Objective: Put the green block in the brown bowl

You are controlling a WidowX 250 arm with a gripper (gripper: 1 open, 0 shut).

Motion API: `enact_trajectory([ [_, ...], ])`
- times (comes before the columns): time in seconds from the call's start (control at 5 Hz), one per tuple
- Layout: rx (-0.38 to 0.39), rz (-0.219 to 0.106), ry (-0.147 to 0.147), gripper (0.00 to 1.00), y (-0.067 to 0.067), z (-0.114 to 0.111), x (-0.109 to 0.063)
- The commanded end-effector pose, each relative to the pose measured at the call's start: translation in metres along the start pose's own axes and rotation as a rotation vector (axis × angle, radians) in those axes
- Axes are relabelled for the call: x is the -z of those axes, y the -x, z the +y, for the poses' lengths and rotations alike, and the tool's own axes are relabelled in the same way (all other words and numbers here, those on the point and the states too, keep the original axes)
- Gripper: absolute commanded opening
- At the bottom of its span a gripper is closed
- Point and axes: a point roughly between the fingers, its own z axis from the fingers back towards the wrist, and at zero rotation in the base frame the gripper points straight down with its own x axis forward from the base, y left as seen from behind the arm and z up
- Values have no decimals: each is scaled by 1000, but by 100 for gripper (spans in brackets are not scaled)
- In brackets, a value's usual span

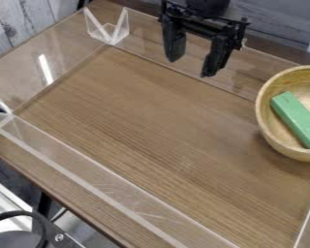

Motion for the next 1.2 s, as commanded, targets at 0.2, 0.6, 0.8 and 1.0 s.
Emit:
enact_trajectory([
  [0.2, 391, -14, 15, 100, -13, -39, 15],
  [0.6, 648, -81, 21, 100, -29, -75, 32],
  [0.8, 748, -113, 23, 100, -35, -80, 38],
  [1.0, 869, -119, 3, 100, -45, -86, 48],
])
